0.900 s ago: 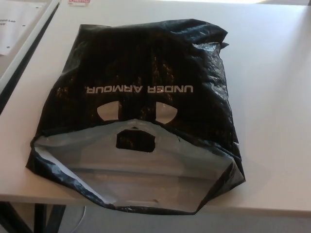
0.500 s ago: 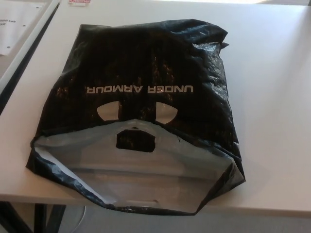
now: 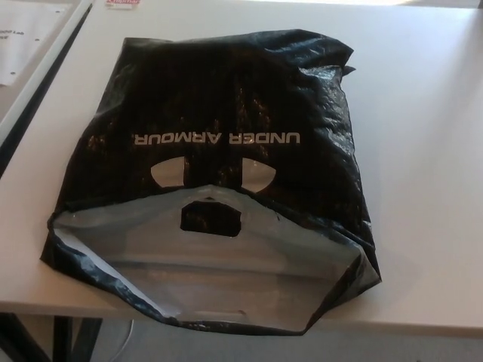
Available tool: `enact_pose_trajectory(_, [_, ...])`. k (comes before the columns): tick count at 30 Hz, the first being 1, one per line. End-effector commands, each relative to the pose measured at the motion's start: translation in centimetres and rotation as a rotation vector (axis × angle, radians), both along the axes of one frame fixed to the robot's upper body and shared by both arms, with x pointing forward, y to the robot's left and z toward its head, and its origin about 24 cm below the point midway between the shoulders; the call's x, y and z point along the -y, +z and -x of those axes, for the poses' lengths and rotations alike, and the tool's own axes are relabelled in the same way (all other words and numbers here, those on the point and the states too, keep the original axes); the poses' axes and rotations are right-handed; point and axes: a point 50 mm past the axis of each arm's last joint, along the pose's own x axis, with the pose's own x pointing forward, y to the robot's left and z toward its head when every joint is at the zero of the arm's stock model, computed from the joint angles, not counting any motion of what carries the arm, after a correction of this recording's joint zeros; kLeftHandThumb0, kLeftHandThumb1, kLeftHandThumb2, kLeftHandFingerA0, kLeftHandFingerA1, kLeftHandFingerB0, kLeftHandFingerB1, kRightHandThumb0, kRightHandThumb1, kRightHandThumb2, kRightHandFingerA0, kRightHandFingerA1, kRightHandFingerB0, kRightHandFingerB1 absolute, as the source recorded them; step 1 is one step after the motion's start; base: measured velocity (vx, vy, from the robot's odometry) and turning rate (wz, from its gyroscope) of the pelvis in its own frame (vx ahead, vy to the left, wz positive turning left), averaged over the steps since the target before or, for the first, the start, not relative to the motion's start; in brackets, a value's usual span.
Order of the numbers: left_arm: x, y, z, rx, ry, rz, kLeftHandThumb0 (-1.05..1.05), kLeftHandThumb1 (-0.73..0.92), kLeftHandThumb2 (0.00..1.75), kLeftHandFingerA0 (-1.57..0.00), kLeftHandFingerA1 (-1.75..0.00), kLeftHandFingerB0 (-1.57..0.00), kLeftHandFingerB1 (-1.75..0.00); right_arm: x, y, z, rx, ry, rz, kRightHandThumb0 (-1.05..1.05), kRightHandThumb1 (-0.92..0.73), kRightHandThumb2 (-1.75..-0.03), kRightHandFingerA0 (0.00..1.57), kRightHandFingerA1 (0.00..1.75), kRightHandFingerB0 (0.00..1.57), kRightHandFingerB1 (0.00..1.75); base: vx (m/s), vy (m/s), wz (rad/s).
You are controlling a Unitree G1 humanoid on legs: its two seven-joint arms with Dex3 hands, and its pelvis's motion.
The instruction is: A plastic bag is kept infront of the robot in the middle of the desk and the robot uses both its hands to grab it from the top and lifts it up and then releases it.
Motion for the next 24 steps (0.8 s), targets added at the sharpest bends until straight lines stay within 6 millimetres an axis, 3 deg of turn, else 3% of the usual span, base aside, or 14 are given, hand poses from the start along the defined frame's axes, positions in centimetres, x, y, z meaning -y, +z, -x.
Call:
enact_pose_trajectory(1, [-1.0, 6.9, -2.1, 0.406, -0.085, -0.124, -0.09, 0.48, 0.54, -0.4, -0.36, -0.22, -0.29, 0.3, 5.9, -0.9, 0.392, 0.1, 0.038, -0.69, -0.44, -0.8, 0.17, 0.45, 0.02, 0.13, 0.0, 0.0, 0.0])
enact_pose_trajectory(2, [-1.1, 7.3, -2.5, 0.417, -0.096, -0.128, -0.11, 0.5, 0.55, -0.39, -0.35, -0.2, -0.28, 0.3, 6.3, -0.8, 0.404, 0.104, 0.032, -0.64, -0.55, -0.56, 0.22, 0.32, 0.01, 0.21, 0.0, 0.0, 0.0])
enact_pose_trajectory(3, [-1.1, 7.5, -2.7, 0.43, -0.103, -0.133, -0.09, 0.49, 0.54, -0.4, -0.36, -0.2, -0.28, 0.2, 6.4, -0.8, 0.408, 0.107, 0.027, -0.67, -0.44, -0.79, 0.15, 0.44, 0.05, 0.17, 0.0, 0.0, 0.0])
enact_pose_trajectory(4, [-1.1, 7.9, -3.0, 0.448, -0.111, -0.141, -0.09, 0.49, 0.54, -0.4, -0.36, -0.2, -0.28, 0.1, 6.6, -0.8, 0.412, 0.111, 0.021, -0.67, -0.44, -0.79, 0.15, 0.44, 0.05, 0.17, 0.0, 0.0, 0.0])
enact_pose_trajectory(5, [-1.0, 8.5, -3.5, 0.471, -0.134, -0.149, -0.1, 0.5, 0.55, -0.38, -0.36, -0.18, -0.28, -0.2, 7.0, -0.7, 0.434, 0.129, 0.023, -0.63, -0.53, -0.56, 0.26, 0.34, 0.02, 0.24, 0.0, 0.0, 0.0])
enact_pose_trajectory(10, [-0.9, 9.4, -4.9, 0.54, -0.148, -0.163, -0.1, 0.46, 0.54, -0.34, -0.39, -0.19, -0.31, -0.9, 7.8, -0.6, 0.486, 0.168, 0.006, -0.64, -0.52, -0.56, 0.26, 0.34, 0.04, 0.23, 0.0, 0.0, 0.0])
enact_pose_trajectory(11, [-0.8, 9.5, -5.2, 0.552, -0.149, -0.168, -0.13, 0.47, 0.56, -0.31, -0.39, -0.18, -0.32, -1.1, 8.0, -0.6, 0.495, 0.176, 0.006, -0.66, -0.42, -0.79, 0.22, 0.46, 0.02, 0.18, 0.0, 0.0, 0.0])
enact_pose_trajectory(12, [-0.9, 9.4, -5.4, 0.554, -0.152, -0.167, -0.13, 0.47, 0.56, -0.31, -0.39, -0.18, -0.32, -1.2, 8.0, -0.5, 0.497, 0.18, 0.006, -0.66, -0.42, -0.79, 0.22, 0.46, 0.02, 0.18, 0.0, 0.0, 0.0])
enact_pose_trajectory(13, [-0.9, 9.4, -5.7, 0.554, -0.15, -0.167, -0.15, 0.48, 0.56, -0.31, -0.39, -0.17, -0.32, -1.2, 8.1, -0.6, 0.5, 0.185, 0.006, -0.66, -0.42, -0.78, 0.22, 0.46, 0.03, 0.18, 0.0, 0.0, 0.0])
enact_pose_trajectory(14, [-1.0, 9.3, -6.0, 0.557, -0.14, -0.177, -0.19, 0.49, 0.57, -0.34, -0.41, -0.16, -0.31, -1.3, 8.2, -0.9, 0.509, 0.193, 0.003, -0.59, -0.5, -0.56, 0.3, 0.35, 0.05, 0.21, 0.0, 0.0, 0.0])
enact_pose_trajectory(18, [-1.7, 8.9, -6.9, 0.561, -0.107, -0.171, -0.13, 0.48, 0.54, -0.33, -0.39, -0.18, -0.3, -1.4, 8.3, -1.9, 0.507, 0.217, 0.015, -0.63, -0.53, -0.56, 0.23, 0.34, 0.03, 0.24, 0.0, 0.0, 0.0])
enact_pose_trajectory(19, [-1.7, 8.9, -7.1, 0.553, -0.107, -0.16, -0.1, 0.49, 0.55, -0.31, -0.38, -0.16, -0.3, -1.4, 8.2, -2.2, 0.503, 0.22, 0.022, -0.67, -0.43, -0.76, 0.18, 0.43, 0.06, 0.22, 0.0, 0.0, 0.0])
enact_pose_trajectory(21, [-1.5, 9.0, -8.0, 0.516, -0.134, -0.112, -0.05, 0.49, 0.54, -0.31, -0.39, -0.17, -0.3, -0.9, 7.5, -3.9, 0.471, 0.233, 0.05, -0.67, -0.42, -0.76, 0.2, 0.44, 0.05, 0.3, 0.0, 0.0, 0.0])
enact_pose_trajectory(24, [-1.0, 9.1, -8.5, 0.49, -0.146, -0.136, -0.05, 0.48, 0.53, -0.32, -0.39, -0.21, -0.31, -0.3, 7.0, -5.2, 0.444, 0.243, 0.107, -0.62, -0.5, -0.55, 0.27, 0.33, 0.11, 0.27, 0.0, 0.0, 0.0])
